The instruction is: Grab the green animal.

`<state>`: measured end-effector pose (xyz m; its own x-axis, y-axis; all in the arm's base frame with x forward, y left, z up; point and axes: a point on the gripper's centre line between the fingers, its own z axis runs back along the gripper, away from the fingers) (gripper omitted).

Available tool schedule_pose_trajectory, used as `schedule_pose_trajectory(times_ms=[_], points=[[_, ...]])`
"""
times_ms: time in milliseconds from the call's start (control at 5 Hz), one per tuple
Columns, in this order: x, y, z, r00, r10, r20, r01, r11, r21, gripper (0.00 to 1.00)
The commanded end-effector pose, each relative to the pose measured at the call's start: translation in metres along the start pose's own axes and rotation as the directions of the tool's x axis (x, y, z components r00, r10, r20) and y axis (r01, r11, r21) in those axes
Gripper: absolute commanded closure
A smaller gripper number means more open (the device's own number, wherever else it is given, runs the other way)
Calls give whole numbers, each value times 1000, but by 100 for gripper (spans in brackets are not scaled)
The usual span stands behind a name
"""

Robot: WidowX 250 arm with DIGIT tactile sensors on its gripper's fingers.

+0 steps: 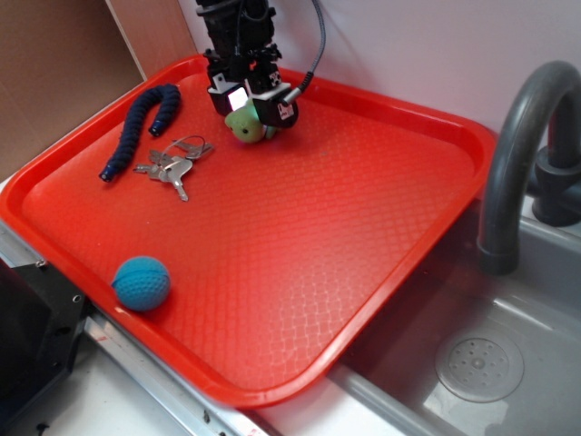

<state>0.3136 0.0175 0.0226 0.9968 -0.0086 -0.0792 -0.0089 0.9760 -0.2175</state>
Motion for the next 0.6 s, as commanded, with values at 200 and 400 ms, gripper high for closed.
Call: schedule_pose_trajectory(times_ms=[200, 400], points=[[-6, -25, 16, 999, -42, 6, 41, 990, 137, 100], [-26, -34, 62, 997, -23, 68, 8, 975, 221, 100]])
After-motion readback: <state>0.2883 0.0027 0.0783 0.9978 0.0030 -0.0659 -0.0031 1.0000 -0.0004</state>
